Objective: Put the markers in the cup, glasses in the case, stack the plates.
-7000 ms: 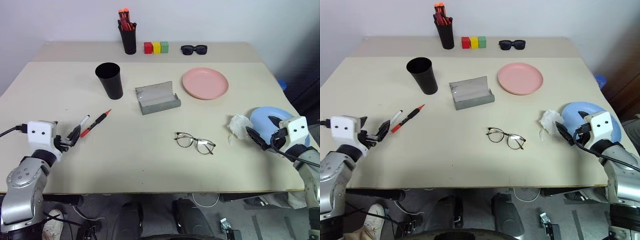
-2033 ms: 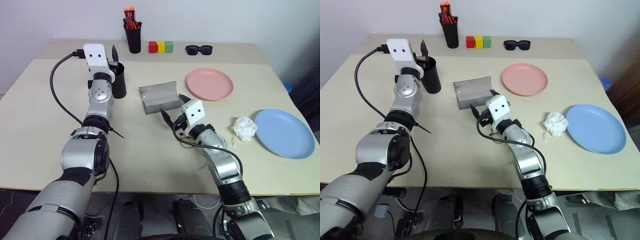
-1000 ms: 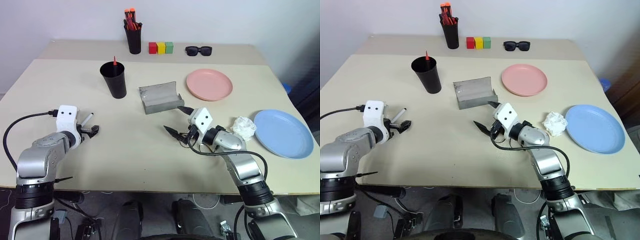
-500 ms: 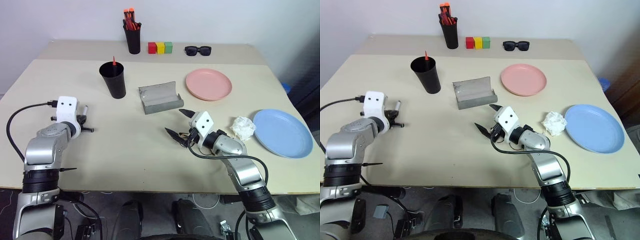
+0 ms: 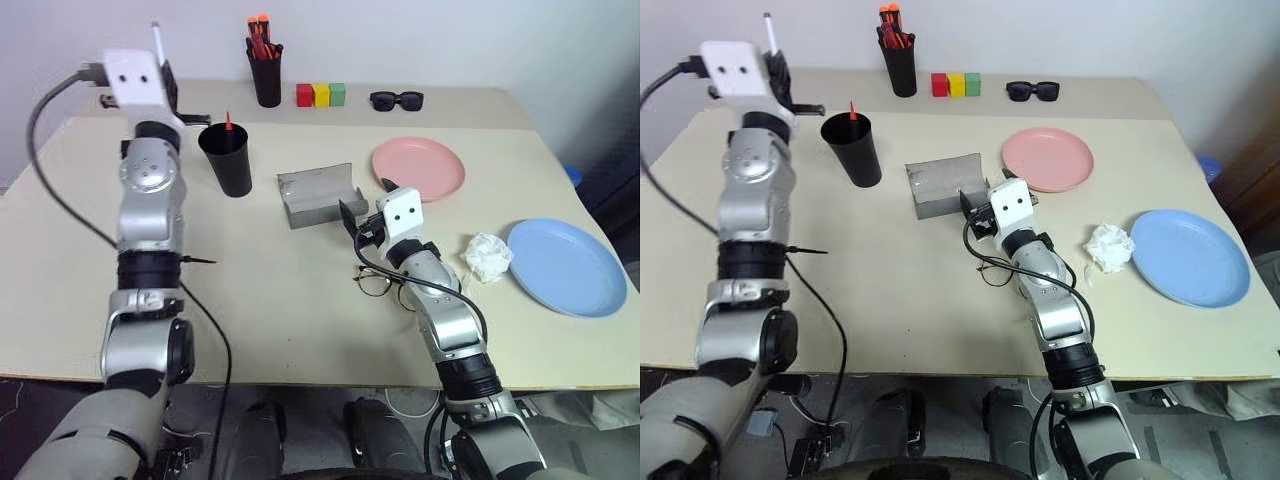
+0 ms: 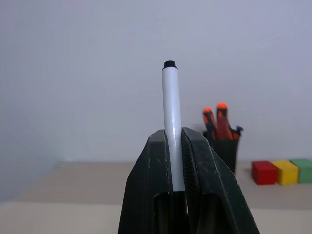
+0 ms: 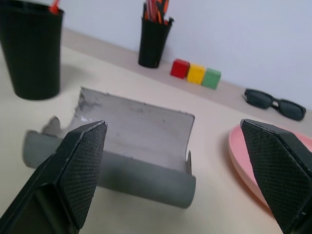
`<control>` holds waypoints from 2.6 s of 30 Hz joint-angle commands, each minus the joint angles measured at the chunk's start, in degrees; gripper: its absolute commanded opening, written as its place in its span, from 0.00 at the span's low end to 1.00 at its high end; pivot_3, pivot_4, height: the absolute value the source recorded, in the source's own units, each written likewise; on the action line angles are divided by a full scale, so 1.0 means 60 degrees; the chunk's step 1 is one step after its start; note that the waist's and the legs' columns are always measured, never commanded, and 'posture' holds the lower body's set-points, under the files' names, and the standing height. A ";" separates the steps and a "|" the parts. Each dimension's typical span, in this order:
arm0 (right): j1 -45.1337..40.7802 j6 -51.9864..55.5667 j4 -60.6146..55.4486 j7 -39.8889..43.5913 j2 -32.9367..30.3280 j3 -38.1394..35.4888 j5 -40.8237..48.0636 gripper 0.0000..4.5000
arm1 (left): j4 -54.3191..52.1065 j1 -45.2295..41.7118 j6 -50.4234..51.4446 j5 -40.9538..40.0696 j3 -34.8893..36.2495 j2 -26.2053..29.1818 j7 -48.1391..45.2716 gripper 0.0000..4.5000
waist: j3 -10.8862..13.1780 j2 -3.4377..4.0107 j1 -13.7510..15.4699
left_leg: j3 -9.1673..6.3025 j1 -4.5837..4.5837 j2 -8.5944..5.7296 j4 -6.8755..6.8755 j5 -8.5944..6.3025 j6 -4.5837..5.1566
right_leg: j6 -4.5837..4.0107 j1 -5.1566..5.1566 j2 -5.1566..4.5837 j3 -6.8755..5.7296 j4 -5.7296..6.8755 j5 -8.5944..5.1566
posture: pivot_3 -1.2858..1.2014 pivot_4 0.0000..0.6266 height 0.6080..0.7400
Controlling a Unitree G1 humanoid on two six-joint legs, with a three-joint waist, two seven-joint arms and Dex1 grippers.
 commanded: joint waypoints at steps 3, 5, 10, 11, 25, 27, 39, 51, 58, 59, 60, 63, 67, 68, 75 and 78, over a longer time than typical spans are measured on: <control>-0.0084 -0.0498 -0.0148 -0.0107 0.0205 0.0100 -0.0103 1.00 | 0.2672 -0.1596 -0.2379 0.0156 -0.0044 -0.0140 -0.0192 0.02 | 0.0000 0.0000 -0.0016 | 0.0001 -0.0006 -0.0001 -0.0003 -0.0001 0.0002 | 0.0002 0.0000 -0.0001 0.0000 -0.0015 0.0000 | 0.52 0.24 0.89; -0.0004 -0.0527 -0.0220 -0.0128 0.0197 0.0078 -0.0124 1.00 | 0.3490 -0.1869 -0.2900 0.0199 -0.0039 -0.0186 -0.0180 0.02 | 0.0000 0.0000 -0.0019 | 0.0002 -0.0007 -0.0001 -0.0006 -0.0002 0.0003 | 0.0003 0.0000 -0.0001 0.0001 -0.0019 -0.0001 | 0.52 0.24 0.89; 0.0093 -0.0498 -0.0391 -0.0214 0.0118 -0.0058 -0.0112 1.00 | 0.4585 -0.1983 -0.3334 0.0409 -0.0175 -0.0212 0.0059 0.02 | 0.0001 0.0001 -0.0015 | 0.0003 -0.0005 0.0000 -0.0007 -0.0001 0.0002 | 0.0003 -0.0001 0.0000 0.0001 -0.0016 -0.0001 | 0.52 0.24 0.89; 0.0122 -0.0490 -0.0432 -0.0222 0.0102 -0.0078 -0.0108 1.00 | 0.4677 -0.1922 -0.3405 0.0471 -0.0222 -0.0223 0.0117 0.02 | 0.0001 0.0001 -0.0012 | 0.0003 -0.0007 0.0000 -0.0007 -0.0001 0.0002 | 0.0003 -0.0002 0.0000 0.0001 -0.0016 -0.0001 | 0.52 0.24 0.89; 0.0227 -0.0482 -0.0637 -0.0110 -0.0006 -0.0041 -0.0167 1.00 | 0.5094 -0.1341 -0.3556 0.0502 -0.0216 -0.0461 0.0198 0.36 | 0.0001 0.0001 0.0001 | 0.0003 -0.0007 0.0000 -0.0007 -0.0001 0.0002 | 0.0003 -0.0002 0.0001 0.0000 -0.0015 -0.0001 | 0.52 0.24 0.89; 0.0240 -0.0474 -0.0658 -0.0085 -0.0012 -0.0035 -0.0162 1.00 | 0.5094 -0.1316 -0.3565 0.0497 -0.0214 -0.0478 0.0225 0.56 | 0.0001 0.0001 -0.0004 | 0.0003 -0.0007 0.0000 -0.0007 -0.0001 0.0002 | 0.0003 -0.0002 0.0001 0.0000 -0.0014 -0.0001 | 0.52 0.24 0.89; 0.0514 0.0015 -0.1789 0.1510 -0.1340 -0.0302 0.0320 1.00 | 0.3619 -0.1233 -0.3598 -0.0559 -0.0205 -0.0867 -0.2791 0.56 | 0.0001 0.0000 0.0058 | 0.0003 -0.0015 -0.0004 -0.0004 -0.0001 0.0002 | 0.0004 -0.0001 -0.0001 -0.0001 -0.0019 -0.0001 | 0.52 0.24 0.89; 0.3085 0.1429 -0.4060 0.3660 -0.4206 -0.2648 0.2269 1.00 | 0.2634 -0.0147 0.1184 0.0434 -0.2854 -0.1273 -0.6846 0.56 | -0.0002 0.0011 -0.0071 | -0.0010 0.0006 -0.0001 -0.0007 -0.0002 0.0005 | 0.0003 0.0010 0.0015 0.0005 -0.0009 -0.0004 | 0.52 0.24 0.89; 0.4632 0.1577 -0.5135 0.3654 -0.4320 -0.2890 0.2319 1.00 | 0.3701 -0.0803 0.2239 0.0748 -0.3284 -0.1513 -0.8124 0.51 | -0.0002 0.0010 0.0041 | -0.0013 0.0002 -0.0010 -0.0003 -0.0005 0.0009 | 0.0005 0.0015 0.0009 0.0009 -0.0015 -0.0006 | 0.52 0.24 0.89; 0.4760 0.1582 -0.5239 0.3607 -0.4299 -0.2867 0.2267 1.00 | 0.3791 -0.0860 0.2246 0.0783 -0.3275 -0.1534 -0.8096 0.44 | -0.0002 0.0011 0.0041 | -0.0013 0.0002 -0.0011 -0.0001 -0.0005 0.0009 | 0.0005 0.0016 0.0009 0.0009 -0.0015 -0.0006 | 0.52 0.24 0.89; 0.4867 0.1585 -0.5331 0.3559 -0.4277 -0.2843 0.2224 1.00 | 0.3866 -0.0908 0.2259 0.0808 -0.3270 -0.1548 -0.8091 0.37 | -0.0002 0.0010 0.0043 | -0.0013 0.0002 -0.0010 0.0000 -0.0005 0.0009 | 0.0005 0.0015 0.0009 0.0009 -0.0015 -0.0006 | 0.52 0.24 0.89; 0.5133 0.1627 -0.5588 0.3434 -0.4207 -0.2772 0.2158 1.00 | 0.3933 -0.0953 0.2213 0.0888 -0.3280 -0.1561 -0.8203 0.04 | -0.0002 0.0009 0.0036 | -0.0016 0.0003 -0.0010 0.0004 -0.0005 0.0009 | 0.0004 0.0020 0.0009 0.0009 -0.0014 -0.0006 | 0.52 0.24 0.89; 0.5195 0.1802 -0.5820 0.3170 -0.4074 -0.2679 0.2098 1.00 | 0.3915 -0.0919 0.2140 0.0960 -0.3259 -0.1477 -0.8405 0.02 | -0.0002 0.0009 0.0036 | -0.0018 0.0002 -0.0010 0.0002 -0.0005 0.0009 | 0.0004 0.0017 0.0009 0.0009 -0.0014 -0.0007 | 0.52 0.24 0.89; 0.5200 0.1843 -0.5868 0.3133 -0.4057 -0.2653 0.2089 1.00 | 0.3902 -0.0902 0.2097 0.0988 -0.3251 -0.1455 -0.8403 0.02 | -0.0002 0.0009 0.0036 | -0.0017 0.0002 -0.0010 0.0002 -0.0005 0.0009 | 0.0004 0.0018 0.0009 0.0008 -0.0014 -0.0007 | 0.52 0.24 0.89; 0.5396 0.2068 -0.6397 0.3255 -0.4186 -0.2316 0.2050 1.00 | 0.2582 -0.0135 0.1129 0.0860 -0.3404 -0.0852 -1.0058 0.02 | -0.0002 0.0010 -0.0006 | -0.0018 0.0003 -0.0007 -0.0003 -0.0005 0.0009 | 0.0003 0.0015 0.0012 0.0009 -0.0012 -0.0007 | 0.52 0.24 0.89; 0.5429 0.2237 -0.6655 0.3538 -0.4331 -0.2044 0.2164 1.00 | 0.1005 0.0866 0.0778 0.0715 -0.3783 -0.0053 -1.1773 0.02 | -0.0002 0.0011 -0.0003 | -0.0017 0.0003 -0.0006 -0.0004 -0.0005 0.0009 | 0.0002 0.0014 0.0011 0.0009 -0.0011 -0.0007 | 0.52 0.24 0.89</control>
